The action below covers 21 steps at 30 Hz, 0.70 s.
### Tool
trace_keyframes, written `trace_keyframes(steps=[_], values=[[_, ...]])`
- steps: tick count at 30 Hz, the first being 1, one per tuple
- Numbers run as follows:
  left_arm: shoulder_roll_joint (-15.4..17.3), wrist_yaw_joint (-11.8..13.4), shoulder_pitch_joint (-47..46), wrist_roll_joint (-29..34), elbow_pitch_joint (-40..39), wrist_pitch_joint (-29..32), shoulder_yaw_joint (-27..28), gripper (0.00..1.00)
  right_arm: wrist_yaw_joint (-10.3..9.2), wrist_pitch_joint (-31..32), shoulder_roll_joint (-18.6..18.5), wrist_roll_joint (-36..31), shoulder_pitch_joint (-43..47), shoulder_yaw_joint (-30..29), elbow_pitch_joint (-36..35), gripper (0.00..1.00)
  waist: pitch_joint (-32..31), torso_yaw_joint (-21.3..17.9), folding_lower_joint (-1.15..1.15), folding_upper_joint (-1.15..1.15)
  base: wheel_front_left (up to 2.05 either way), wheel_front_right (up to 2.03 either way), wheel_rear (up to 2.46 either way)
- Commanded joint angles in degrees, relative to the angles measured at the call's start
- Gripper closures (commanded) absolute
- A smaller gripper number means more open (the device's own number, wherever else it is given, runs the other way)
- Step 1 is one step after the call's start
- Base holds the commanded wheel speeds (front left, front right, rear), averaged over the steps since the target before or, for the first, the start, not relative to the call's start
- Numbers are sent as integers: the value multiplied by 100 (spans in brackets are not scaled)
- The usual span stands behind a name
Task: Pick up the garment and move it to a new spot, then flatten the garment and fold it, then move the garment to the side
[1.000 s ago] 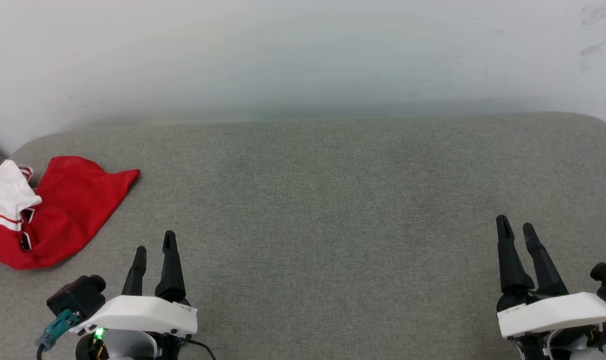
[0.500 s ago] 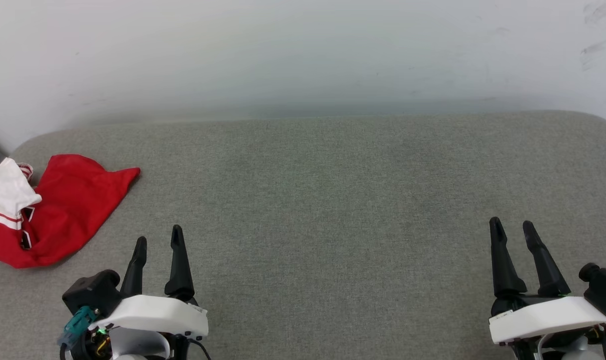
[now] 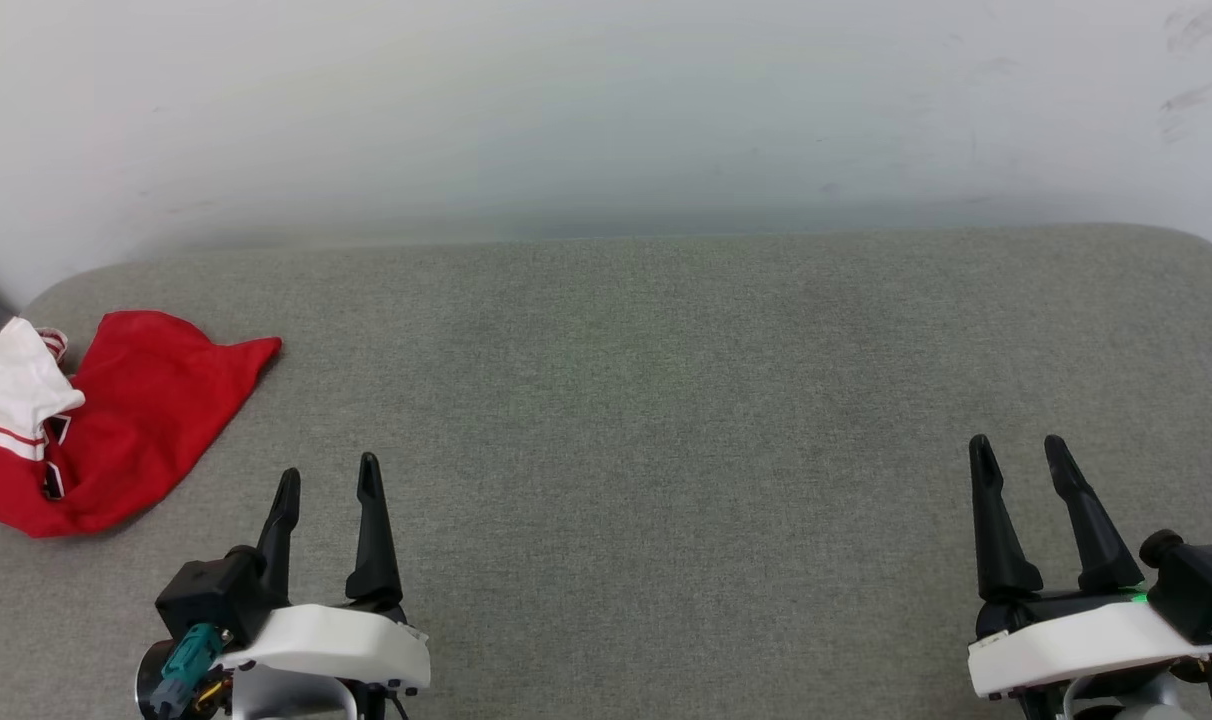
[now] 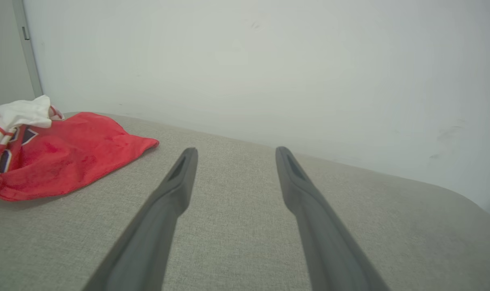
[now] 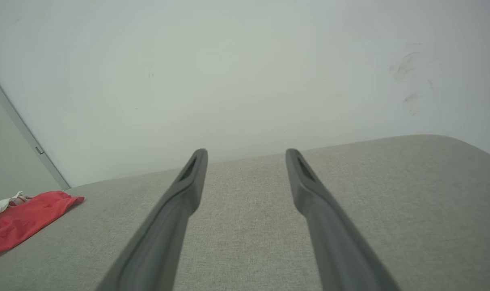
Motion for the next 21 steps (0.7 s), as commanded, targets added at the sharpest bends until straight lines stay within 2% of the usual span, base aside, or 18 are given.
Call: trace_keyframes(steps=[1, 21], values=[[15, -38, 19, 125, -86, -48, -3, 0, 0, -52, 10, -134, 33, 3, -76, 0, 0, -3, 0, 0, 0, 0, 0], [-82, -284, 144, 977, -107, -293, 11, 0, 0, -287, 13, -717, 117, 21, -201, 0, 25, 5, 0, 0, 0, 0, 0]])
